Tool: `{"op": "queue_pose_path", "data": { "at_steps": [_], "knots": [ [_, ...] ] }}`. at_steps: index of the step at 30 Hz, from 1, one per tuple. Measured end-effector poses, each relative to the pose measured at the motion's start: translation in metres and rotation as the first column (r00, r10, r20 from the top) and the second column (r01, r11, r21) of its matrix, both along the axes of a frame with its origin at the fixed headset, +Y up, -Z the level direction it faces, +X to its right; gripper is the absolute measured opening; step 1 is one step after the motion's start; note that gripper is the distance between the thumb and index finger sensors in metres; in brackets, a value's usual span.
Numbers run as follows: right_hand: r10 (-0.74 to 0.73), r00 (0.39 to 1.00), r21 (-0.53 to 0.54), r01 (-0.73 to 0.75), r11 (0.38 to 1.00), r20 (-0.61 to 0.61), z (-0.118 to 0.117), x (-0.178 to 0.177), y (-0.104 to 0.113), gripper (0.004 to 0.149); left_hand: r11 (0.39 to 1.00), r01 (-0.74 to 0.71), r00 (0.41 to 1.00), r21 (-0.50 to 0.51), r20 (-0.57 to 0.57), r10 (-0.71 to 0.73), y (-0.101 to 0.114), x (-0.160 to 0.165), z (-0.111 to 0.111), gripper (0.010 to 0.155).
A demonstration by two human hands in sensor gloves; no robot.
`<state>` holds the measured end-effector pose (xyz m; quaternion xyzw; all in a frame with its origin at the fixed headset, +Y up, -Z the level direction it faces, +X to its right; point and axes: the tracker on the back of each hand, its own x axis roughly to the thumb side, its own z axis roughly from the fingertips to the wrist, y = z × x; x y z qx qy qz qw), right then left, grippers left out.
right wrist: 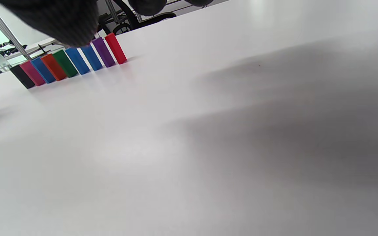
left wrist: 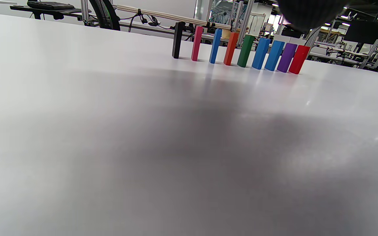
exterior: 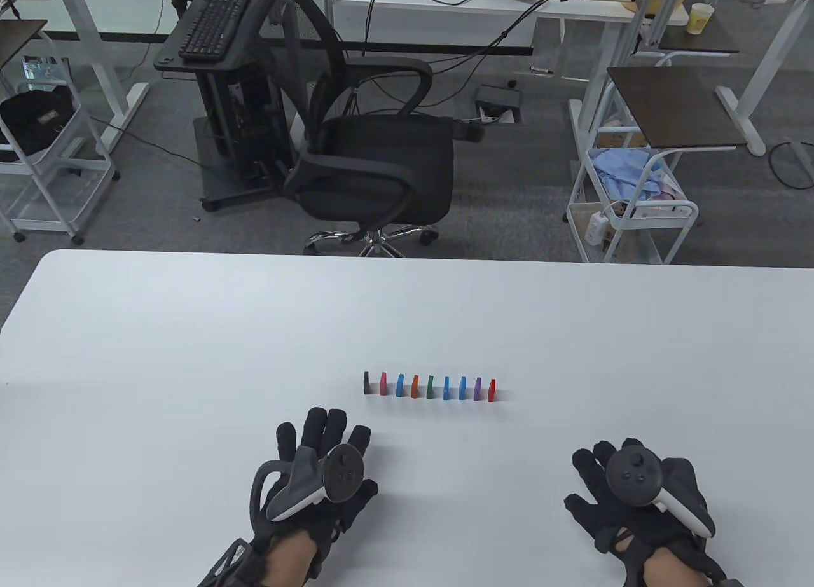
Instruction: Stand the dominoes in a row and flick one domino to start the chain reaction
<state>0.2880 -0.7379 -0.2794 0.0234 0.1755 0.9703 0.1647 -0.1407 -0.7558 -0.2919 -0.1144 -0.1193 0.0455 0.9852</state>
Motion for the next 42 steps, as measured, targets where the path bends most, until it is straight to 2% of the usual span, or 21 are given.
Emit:
{"op": "queue_pose_path", "data": {
  "at_steps": [7,13,20,27,33,42],
  "knots": [
    [-0.050,0.998,0.031,0.049,0.998,0.032,-0.025,-0.010,0.019,0.067,1.000,-0.012,1.000,0.002,0.009,0.012,-0.002,0.001,-0.001,0.078],
    [-0.080,0.996,0.024,0.079,0.997,0.047,-0.059,-0.028,0.025,0.067,1.000,-0.019,1.000,-0.010,0.011,0.019,-0.002,0.001,-0.001,0.078],
    [-0.157,0.983,-0.009,0.158,0.987,0.092,-0.090,-0.047,0.020,0.065,0.999,-0.028,0.999,-0.018,0.017,0.029,-0.002,0.002,-0.001,0.078],
    [-0.109,0.985,0.039,0.105,0.994,0.131,-0.119,-0.061,0.016,0.061,0.999,-0.038,0.999,-0.020,0.018,0.038,-0.002,0.002,-0.002,0.078],
    [-0.102,0.982,0.048,0.095,0.994,0.160,-0.136,-0.068,0.010,0.060,0.999,-0.049,0.999,-0.022,0.012,0.049,-0.001,0.000,-0.002,0.077],
    [-0.086,0.976,0.120,0.063,0.991,0.202,-0.151,-0.076,0.002,0.057,0.998,-0.054,0.998,-0.019,0.021,0.054,-0.001,0.000,-0.003,0.077]
  ]
}}
